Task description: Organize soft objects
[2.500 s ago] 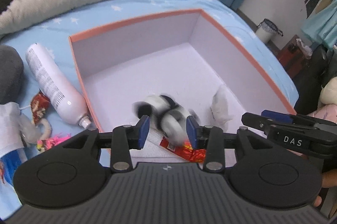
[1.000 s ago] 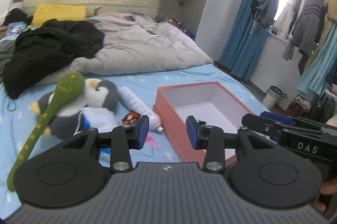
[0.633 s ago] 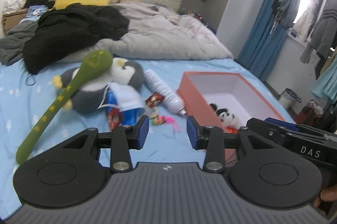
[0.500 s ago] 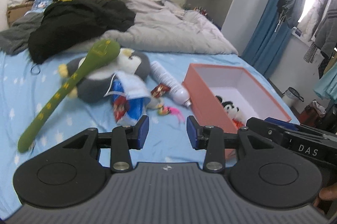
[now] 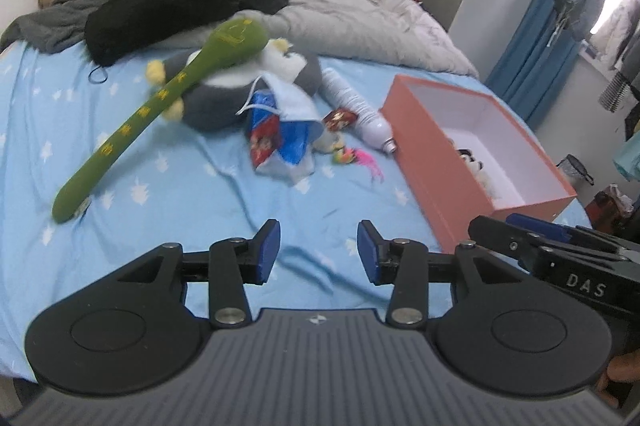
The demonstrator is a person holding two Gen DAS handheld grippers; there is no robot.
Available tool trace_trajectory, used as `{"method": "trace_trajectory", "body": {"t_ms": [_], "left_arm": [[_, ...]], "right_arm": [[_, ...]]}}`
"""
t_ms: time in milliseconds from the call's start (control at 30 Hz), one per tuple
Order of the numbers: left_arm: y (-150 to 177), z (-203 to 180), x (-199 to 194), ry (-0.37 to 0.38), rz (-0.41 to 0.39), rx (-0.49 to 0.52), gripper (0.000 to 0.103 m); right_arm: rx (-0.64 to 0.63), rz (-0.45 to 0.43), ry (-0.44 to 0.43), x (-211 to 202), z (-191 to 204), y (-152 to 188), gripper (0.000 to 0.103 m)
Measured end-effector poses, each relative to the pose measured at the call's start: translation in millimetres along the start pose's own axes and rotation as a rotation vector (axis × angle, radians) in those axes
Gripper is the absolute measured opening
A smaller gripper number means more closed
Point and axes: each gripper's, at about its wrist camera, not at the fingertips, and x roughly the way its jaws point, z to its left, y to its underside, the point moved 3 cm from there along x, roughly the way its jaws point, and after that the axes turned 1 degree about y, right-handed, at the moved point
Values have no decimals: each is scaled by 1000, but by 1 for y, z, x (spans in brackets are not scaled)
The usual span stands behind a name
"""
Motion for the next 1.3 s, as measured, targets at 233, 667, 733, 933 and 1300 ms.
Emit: {"method": "trace_trajectory", "body": {"t_ms": [233,667,733,933,1300], "left_arm": [[-2,14,17,3,8,-29,50],[-32,51,103,-18,72,-81,51],[-37,59,120,-20,83,-91,51],[-50,76,168,-14,105,-112,51],[-67,77,234,113,101,-92,51]], "right_arm": [[-15,15,0,12,1,1,59],[-75,81,13,83,-11,-19,59],[-87,96,18,100,-12,-24,59],[-127,124,3,153,-11,-37,59],[80,204,-121,241,-30,-67,59]]}}
